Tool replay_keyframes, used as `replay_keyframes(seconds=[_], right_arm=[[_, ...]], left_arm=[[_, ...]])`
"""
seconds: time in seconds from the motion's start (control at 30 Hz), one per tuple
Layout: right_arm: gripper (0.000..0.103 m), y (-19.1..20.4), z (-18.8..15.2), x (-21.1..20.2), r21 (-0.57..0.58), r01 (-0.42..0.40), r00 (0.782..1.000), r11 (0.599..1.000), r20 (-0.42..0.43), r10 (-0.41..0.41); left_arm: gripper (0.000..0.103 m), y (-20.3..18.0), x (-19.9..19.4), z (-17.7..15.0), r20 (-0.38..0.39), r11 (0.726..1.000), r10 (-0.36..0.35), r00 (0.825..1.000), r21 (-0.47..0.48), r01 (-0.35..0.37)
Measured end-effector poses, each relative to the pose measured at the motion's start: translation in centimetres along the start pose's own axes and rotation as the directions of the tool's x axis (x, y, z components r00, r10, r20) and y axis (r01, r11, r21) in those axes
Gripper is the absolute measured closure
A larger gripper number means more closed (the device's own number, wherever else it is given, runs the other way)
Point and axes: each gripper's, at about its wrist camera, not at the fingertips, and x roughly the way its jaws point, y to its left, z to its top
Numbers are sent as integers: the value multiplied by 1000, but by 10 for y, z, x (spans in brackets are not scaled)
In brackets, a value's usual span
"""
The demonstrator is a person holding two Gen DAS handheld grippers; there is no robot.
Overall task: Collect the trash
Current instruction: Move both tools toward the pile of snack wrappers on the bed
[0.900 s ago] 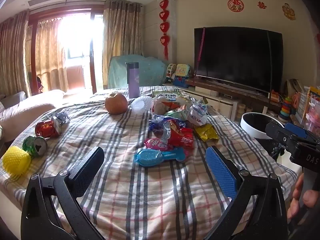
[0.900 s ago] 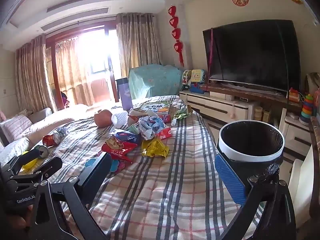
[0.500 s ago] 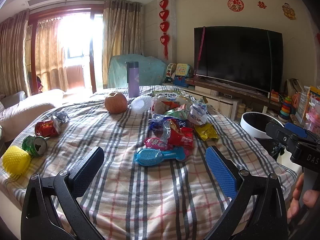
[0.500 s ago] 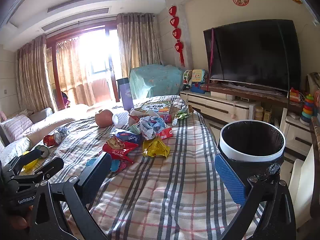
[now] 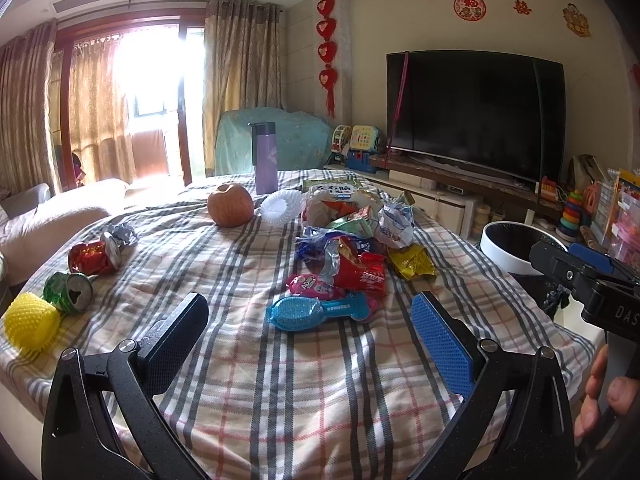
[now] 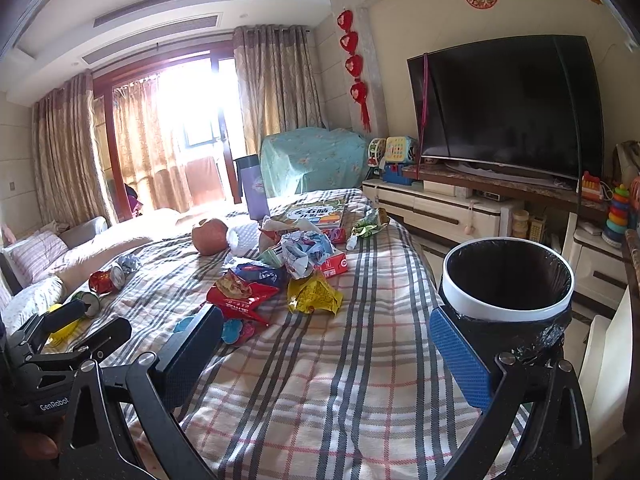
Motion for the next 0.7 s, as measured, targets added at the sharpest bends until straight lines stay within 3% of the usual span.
replay_keyframes(seconds=[0.43,0.7], right_arm=[[0,-3,-5,9,9,-6,1000,1000,-24,7],[0,-11,-13,34,11,-18,990,1000,-140,19]], left_arm=[[0,2,4,-2,0,1000,-10,1000,13,10],[0,7,27,-3,-5,1000,-10,1000,14,10]])
